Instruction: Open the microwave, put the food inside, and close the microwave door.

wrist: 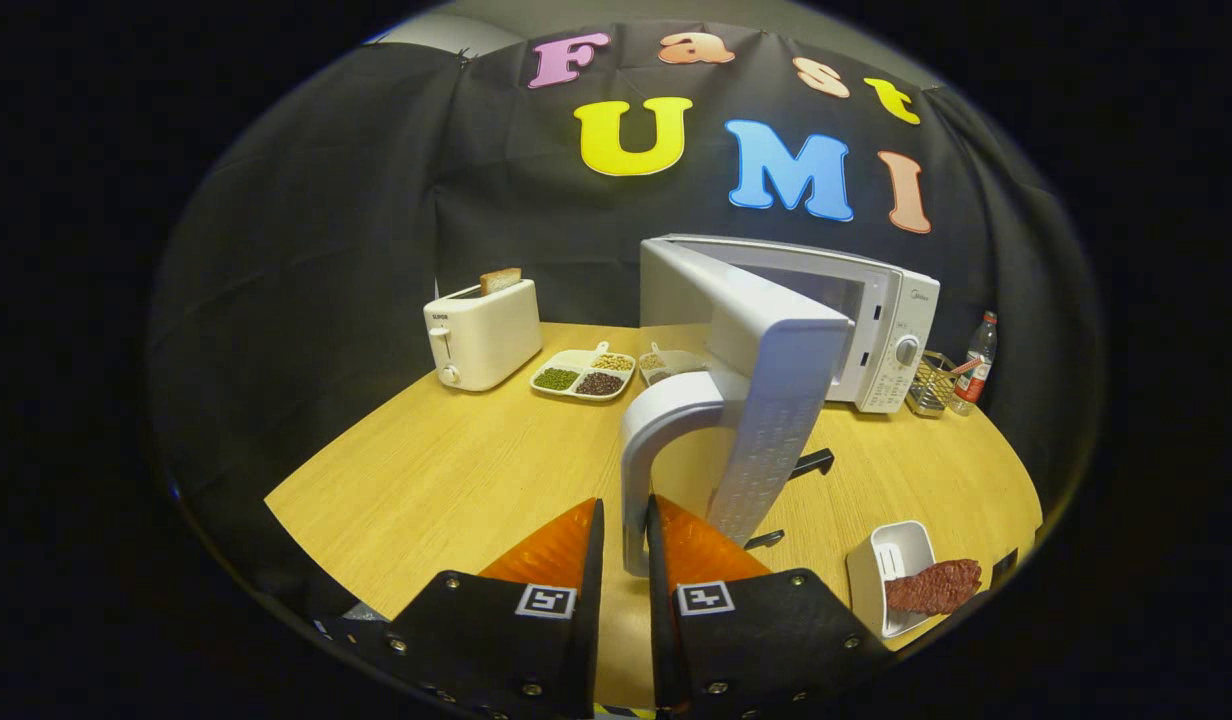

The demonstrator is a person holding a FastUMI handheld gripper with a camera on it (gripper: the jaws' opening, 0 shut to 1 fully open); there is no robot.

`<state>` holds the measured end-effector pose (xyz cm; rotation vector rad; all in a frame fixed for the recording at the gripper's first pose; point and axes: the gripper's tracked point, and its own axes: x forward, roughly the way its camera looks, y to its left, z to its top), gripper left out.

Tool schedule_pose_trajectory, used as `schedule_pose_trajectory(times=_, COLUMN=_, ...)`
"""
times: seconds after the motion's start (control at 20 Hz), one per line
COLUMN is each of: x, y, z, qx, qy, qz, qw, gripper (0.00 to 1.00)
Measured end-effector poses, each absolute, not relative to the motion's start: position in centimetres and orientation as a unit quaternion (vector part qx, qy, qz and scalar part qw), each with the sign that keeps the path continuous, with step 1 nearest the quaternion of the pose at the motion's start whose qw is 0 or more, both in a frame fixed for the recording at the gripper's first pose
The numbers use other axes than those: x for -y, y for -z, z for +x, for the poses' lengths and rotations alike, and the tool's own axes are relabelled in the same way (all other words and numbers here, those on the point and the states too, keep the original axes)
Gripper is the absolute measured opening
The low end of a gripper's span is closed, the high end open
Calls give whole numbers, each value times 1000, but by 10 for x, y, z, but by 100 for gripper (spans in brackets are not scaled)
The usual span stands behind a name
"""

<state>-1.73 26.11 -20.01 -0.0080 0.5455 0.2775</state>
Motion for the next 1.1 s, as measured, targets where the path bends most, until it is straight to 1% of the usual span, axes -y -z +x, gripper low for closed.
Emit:
schedule_pose_trajectory(times=0.35, x=-313, y=199, z=-31, qx=-272, qy=-196, qz=-6, qw=942, gripper=24)
schedule_pose_trajectory(times=0.45, x=-333, y=193, z=-37, qx=-266, qy=-224, qz=-6, qw=938, gripper=25)
schedule_pose_trajectory(times=0.6, x=-350, y=174, z=-46, qx=-250, qy=-267, qz=5, qw=931, gripper=25)
schedule_pose_trajectory(times=0.75, x=-357, y=134, z=-59, qx=-210, qy=-315, qz=40, qw=925, gripper=27)
schedule_pose_trajectory(times=0.85, x=-348, y=108, z=-69, qx=-180, qy=-338, qz=50, qw=922, gripper=52)
schedule_pose_trajectory(times=1.0, x=-322, y=77, z=-70, qx=-140, qy=-340, qz=56, qw=928, gripper=99)
schedule_pose_trajectory(times=1.1, x=-299, y=68, z=-67, qx=-131, qy=-328, qz=65, qw=933, gripper=100)
